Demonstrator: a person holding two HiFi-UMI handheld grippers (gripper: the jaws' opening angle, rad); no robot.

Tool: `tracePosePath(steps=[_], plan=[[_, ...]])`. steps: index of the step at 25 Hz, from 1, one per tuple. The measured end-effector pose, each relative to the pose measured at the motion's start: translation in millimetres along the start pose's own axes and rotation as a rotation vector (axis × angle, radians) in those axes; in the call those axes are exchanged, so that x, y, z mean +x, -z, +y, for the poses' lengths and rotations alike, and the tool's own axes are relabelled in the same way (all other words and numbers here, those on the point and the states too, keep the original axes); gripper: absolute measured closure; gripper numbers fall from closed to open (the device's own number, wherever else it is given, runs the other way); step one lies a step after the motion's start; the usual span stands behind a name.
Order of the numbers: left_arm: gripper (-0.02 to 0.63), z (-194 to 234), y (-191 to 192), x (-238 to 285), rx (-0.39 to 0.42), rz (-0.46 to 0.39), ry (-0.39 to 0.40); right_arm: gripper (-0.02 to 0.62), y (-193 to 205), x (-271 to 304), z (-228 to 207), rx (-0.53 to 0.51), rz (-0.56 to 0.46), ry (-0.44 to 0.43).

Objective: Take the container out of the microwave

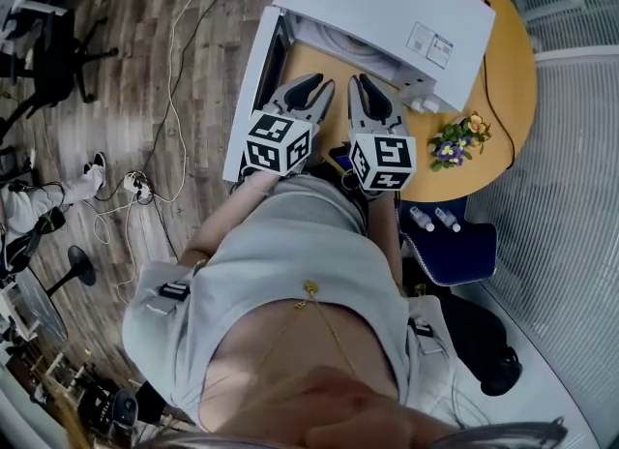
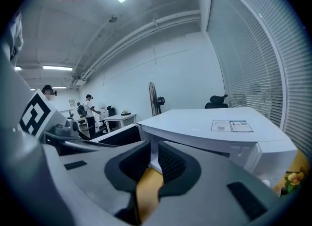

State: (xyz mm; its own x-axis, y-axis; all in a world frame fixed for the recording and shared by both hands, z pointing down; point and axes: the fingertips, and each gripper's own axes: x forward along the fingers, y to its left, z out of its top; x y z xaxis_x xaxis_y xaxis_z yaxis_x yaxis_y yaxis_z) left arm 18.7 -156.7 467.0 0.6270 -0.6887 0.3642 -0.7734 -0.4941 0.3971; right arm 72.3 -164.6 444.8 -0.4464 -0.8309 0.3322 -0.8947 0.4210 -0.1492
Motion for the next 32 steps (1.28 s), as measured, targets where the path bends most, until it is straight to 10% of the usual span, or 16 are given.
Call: tracePosePath(steps=[32], plan=[[0.520, 69, 0, 10, -0.014, 0.059, 0.012, 0.528, 24, 46, -3, -0.028, 0.101, 0.101]])
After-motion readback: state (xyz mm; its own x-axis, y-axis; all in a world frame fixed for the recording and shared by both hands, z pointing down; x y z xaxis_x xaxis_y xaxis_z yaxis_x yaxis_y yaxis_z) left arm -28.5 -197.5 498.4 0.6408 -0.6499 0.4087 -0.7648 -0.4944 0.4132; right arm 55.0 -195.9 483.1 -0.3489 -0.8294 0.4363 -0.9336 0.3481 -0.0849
